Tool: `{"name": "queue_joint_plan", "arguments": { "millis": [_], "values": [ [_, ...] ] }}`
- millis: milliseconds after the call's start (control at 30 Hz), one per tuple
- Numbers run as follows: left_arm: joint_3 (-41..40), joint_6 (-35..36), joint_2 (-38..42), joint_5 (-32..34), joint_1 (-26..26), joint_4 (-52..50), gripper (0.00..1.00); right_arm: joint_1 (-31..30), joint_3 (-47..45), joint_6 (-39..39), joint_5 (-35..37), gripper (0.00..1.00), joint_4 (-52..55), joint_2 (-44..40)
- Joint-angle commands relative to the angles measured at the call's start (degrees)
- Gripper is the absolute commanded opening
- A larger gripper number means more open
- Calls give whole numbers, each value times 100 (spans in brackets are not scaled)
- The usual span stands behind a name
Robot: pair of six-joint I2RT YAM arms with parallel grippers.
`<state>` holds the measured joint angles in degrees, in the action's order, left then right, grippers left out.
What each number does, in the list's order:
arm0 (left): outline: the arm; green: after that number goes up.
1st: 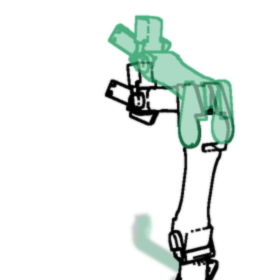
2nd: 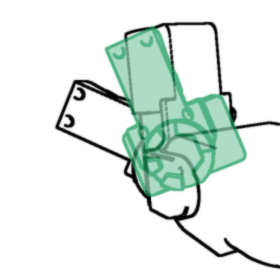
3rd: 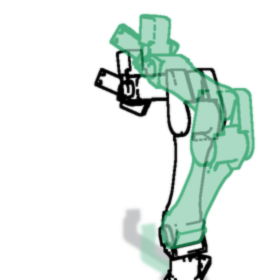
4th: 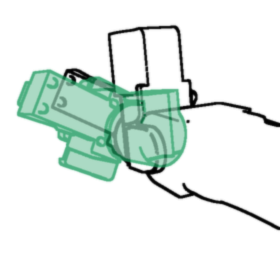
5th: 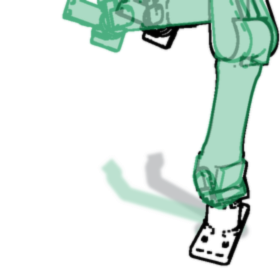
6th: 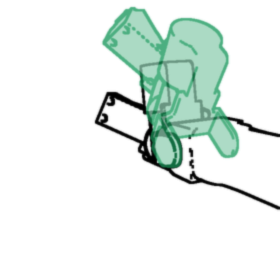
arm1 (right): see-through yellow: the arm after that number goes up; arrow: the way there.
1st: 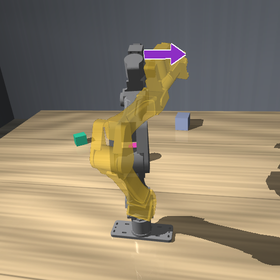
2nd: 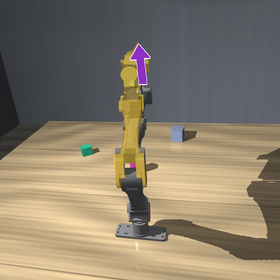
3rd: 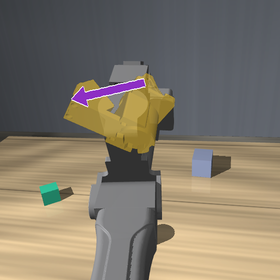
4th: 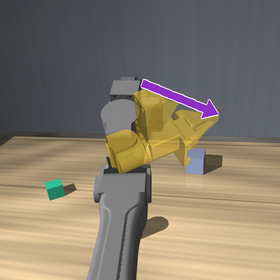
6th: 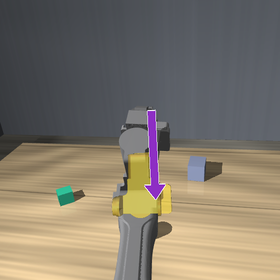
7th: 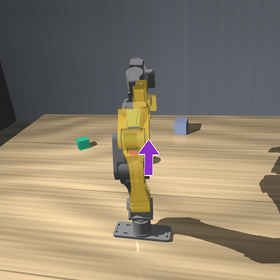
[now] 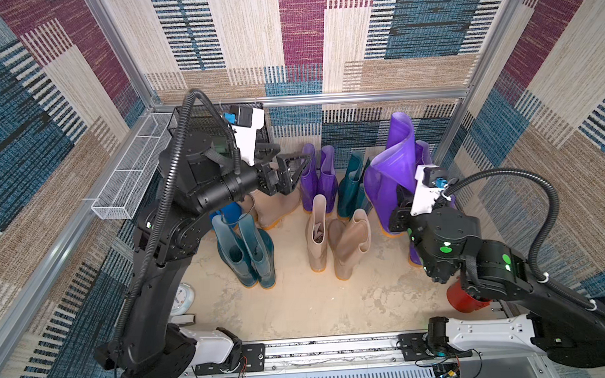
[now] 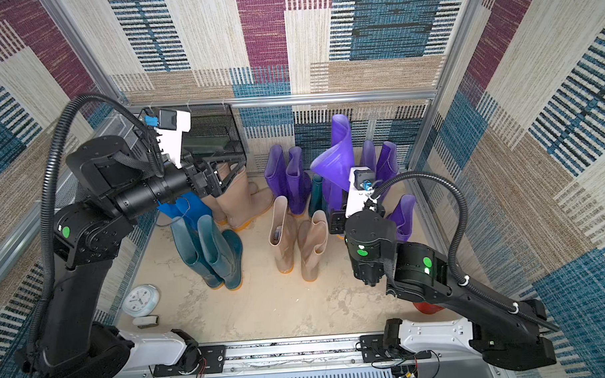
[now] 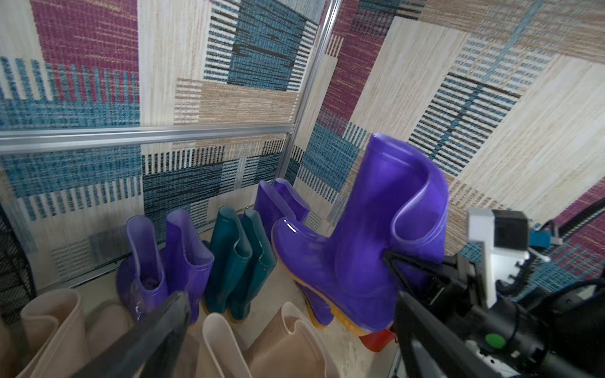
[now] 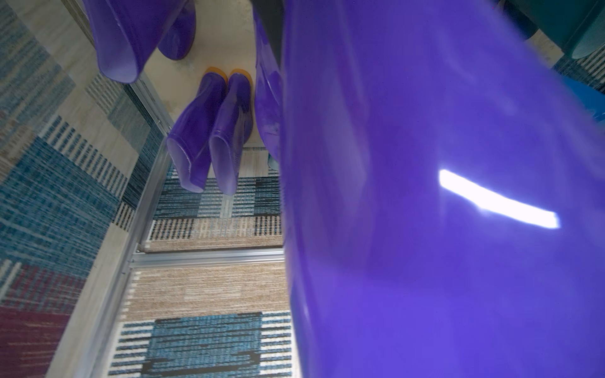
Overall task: Match and arrange rain boots in pairs
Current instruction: Place the rain boot at the center of the board.
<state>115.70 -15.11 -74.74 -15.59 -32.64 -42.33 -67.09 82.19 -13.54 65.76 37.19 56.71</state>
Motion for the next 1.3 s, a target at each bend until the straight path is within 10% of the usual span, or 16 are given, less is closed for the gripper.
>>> {"name": "queue_joint_plan", "arguments": {
  "millis": [0,500,1267],
  "values": [
    [-968,185,461,454,4,430,99,142,-300,-781,217,0,412,-308],
    [-3843,420,1482,666,5,1696,94,3224,-2757,-1186,-3582,0,-650,-1038],
    [-4602,203,1733,605,4,2108,92,4184,-3005,-1268,-4524,0,-1742,657]
  ]
}}
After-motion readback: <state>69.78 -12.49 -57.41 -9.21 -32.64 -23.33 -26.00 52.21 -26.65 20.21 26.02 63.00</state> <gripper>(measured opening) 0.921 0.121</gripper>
